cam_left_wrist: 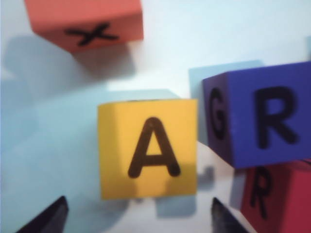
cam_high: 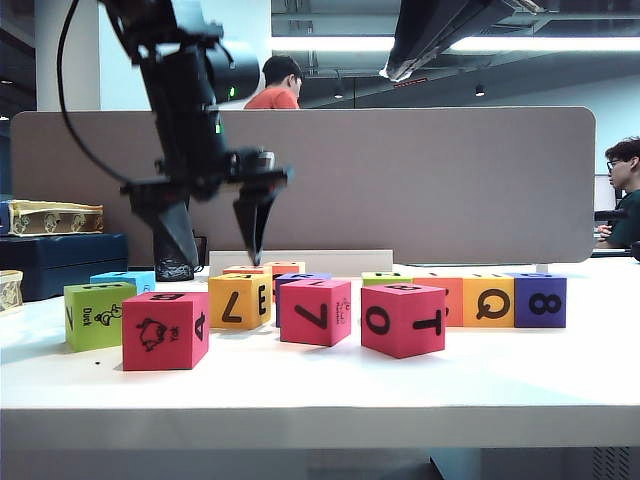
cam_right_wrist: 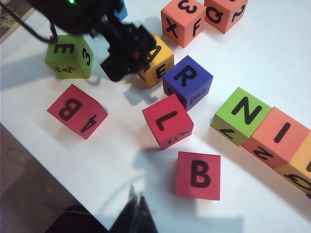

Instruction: Select the appropriate blocks from the scattered letter blocks on the table and arrange them in a row to spell out "LEARNING".

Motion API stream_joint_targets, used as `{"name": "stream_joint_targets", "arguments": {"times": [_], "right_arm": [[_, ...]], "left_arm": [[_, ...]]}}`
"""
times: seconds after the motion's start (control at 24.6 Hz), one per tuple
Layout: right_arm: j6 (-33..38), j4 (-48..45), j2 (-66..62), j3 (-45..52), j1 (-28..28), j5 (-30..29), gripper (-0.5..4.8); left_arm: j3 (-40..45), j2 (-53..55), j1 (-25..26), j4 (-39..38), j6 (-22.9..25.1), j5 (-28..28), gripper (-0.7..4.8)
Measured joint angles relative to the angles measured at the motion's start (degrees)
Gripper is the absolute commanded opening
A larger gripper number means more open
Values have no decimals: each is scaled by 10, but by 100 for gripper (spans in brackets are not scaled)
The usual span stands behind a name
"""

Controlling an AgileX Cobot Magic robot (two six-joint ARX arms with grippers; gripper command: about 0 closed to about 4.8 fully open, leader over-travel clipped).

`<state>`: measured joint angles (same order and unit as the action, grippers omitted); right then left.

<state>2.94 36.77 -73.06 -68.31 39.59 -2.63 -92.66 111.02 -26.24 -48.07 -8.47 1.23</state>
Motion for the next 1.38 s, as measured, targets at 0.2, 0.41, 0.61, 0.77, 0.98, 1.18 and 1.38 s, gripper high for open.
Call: {"name": "stream_joint_targets", "arguments": {"times": [0.2,0.41,0.61,0.77,0.98,1.18,1.38], "right_arm": [[0,0,0,0,0,0,-2],[0,0,0,0,0,0,-2],[0,-5,0,0,2,-27,-2],[0,-28,-17,-1,32,-63,-2],[0,-30,-42,0,64,-64,-2],[0,-31,-49,0,91,-65,-2],[0,-28,-49,0,91,-65,-2]], "left_arm": [[-91,-2,1,-130,68,31,377],[-93,-2,25,-224,134,54,376],[-92,-2,59,-272,155,52,376],[-92,-2,79,-284,198,32,372],[-92,-1,80,-284,246,3,372],[-90,3,80,-277,332,5,372],[-90,49,80,-277,361,5,372]]}}
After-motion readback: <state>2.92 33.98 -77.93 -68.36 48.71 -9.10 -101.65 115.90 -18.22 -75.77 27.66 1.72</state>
